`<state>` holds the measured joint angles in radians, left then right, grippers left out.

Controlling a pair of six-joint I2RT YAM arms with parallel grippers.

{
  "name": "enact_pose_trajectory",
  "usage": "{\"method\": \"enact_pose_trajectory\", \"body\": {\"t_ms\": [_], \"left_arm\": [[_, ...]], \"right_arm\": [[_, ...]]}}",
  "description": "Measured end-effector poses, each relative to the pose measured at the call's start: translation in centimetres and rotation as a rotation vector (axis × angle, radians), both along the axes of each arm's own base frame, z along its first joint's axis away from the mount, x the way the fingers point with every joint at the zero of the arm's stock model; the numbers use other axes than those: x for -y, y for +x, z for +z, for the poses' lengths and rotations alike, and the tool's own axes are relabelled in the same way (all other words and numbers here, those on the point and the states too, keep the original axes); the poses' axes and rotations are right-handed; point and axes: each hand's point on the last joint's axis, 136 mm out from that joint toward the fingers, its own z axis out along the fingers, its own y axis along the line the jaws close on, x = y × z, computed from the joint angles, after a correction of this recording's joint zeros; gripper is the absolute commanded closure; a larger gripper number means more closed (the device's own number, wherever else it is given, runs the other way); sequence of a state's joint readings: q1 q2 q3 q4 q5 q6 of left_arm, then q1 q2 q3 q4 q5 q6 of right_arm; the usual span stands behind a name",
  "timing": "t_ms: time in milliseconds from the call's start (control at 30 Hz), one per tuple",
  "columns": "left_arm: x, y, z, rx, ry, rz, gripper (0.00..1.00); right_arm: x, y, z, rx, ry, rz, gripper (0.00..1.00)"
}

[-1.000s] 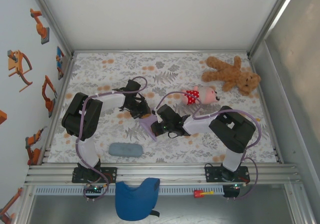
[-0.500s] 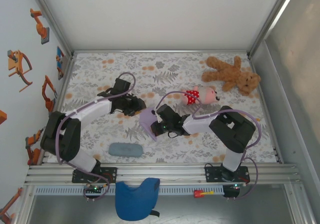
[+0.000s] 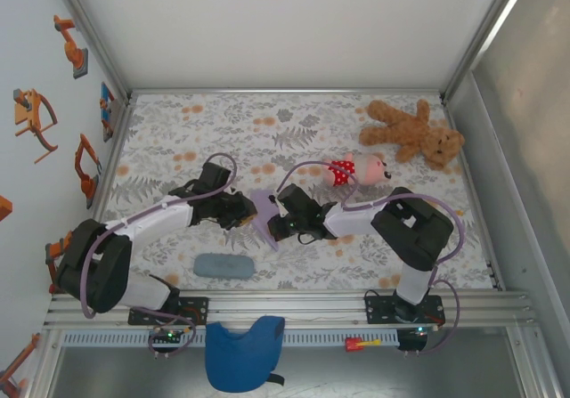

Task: Fold a paper plane with a square sheet of paper (pick it up from the middle)

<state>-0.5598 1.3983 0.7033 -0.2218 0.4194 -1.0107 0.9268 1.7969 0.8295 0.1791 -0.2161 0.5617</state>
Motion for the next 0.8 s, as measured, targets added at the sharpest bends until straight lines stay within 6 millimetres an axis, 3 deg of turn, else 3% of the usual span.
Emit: {"method": "enact_pose_trajectory", "body": {"t_ms": [267, 800], "left_arm": [[1.3, -0.3, -2.1, -0.06, -0.005, -0.015, 0.86], [1.8, -1.3, -3.6, -0.102, 0.015, -0.045, 0.86]], "right_arm": [[0.0, 0.0, 0.0, -0.007, 0.003, -0.008, 1.0], [0.0, 0.0, 0.0, -0.009, 0.003, -0.011, 1.0]]}}
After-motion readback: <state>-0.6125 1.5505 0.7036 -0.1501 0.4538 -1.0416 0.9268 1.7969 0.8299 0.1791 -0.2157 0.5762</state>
